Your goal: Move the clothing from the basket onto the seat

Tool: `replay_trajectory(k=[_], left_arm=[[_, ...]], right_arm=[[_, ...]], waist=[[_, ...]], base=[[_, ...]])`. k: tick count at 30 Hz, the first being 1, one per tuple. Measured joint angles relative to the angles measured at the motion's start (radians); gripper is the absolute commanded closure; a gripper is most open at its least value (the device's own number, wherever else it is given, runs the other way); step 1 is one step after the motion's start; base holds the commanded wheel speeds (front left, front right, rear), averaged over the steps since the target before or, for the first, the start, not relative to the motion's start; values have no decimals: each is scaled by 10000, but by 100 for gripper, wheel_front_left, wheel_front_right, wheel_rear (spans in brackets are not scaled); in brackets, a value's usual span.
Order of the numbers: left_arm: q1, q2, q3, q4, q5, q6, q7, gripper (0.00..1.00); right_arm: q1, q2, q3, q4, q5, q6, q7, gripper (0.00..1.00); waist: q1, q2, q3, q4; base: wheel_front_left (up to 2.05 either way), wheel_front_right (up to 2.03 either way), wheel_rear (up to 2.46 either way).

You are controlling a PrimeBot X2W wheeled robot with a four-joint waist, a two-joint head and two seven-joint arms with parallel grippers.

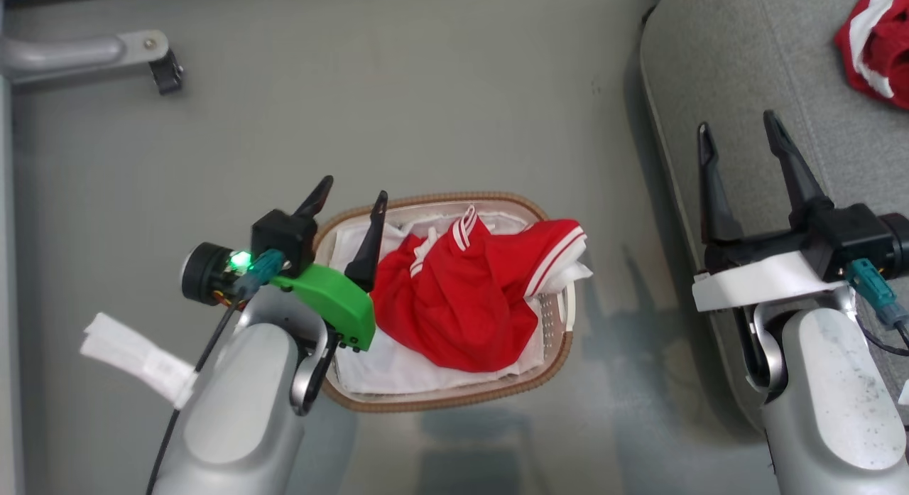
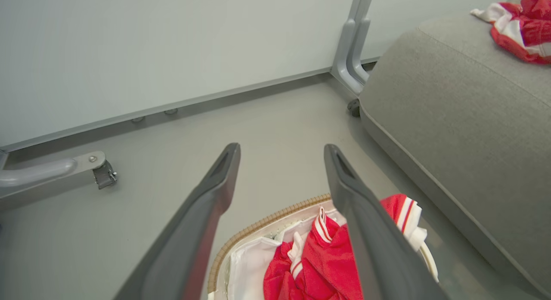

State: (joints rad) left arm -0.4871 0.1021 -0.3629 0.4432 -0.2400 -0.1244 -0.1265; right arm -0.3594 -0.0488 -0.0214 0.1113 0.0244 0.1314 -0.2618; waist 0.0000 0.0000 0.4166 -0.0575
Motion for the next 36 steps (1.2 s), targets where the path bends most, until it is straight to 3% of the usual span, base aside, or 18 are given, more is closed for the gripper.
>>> replay_trajectory(k=[9, 16, 24, 36], left_arm=[[-1904, -376, -2161, 3260, -244, -42, 1375, 0], [-2616, -453, -3003, 4874, -663, -48, 1689, 0], [-3254, -288, -3779, 5758, -936, -48, 1776, 0], [-4003, -247, -4038, 6704, -1290, -48, 1592, 0]], right_arm=[[-740, -4, 374, -765, 215, 0, 0, 0], [-1026, -10, 573, -1062, 483, 0, 0, 0], [-1215, -8, 708, -1250, 698, 0, 0, 0], [-1254, -4, 918, -1430, 915, 0, 0, 0]], waist=[[1, 0, 1995, -533], [1, 0, 3247, -1050], [2, 0, 4233, -1585], [1, 0, 4918, -2048]], base=[[0, 0, 0], [0, 0, 0], [0, 0, 0], [0, 0, 0]])
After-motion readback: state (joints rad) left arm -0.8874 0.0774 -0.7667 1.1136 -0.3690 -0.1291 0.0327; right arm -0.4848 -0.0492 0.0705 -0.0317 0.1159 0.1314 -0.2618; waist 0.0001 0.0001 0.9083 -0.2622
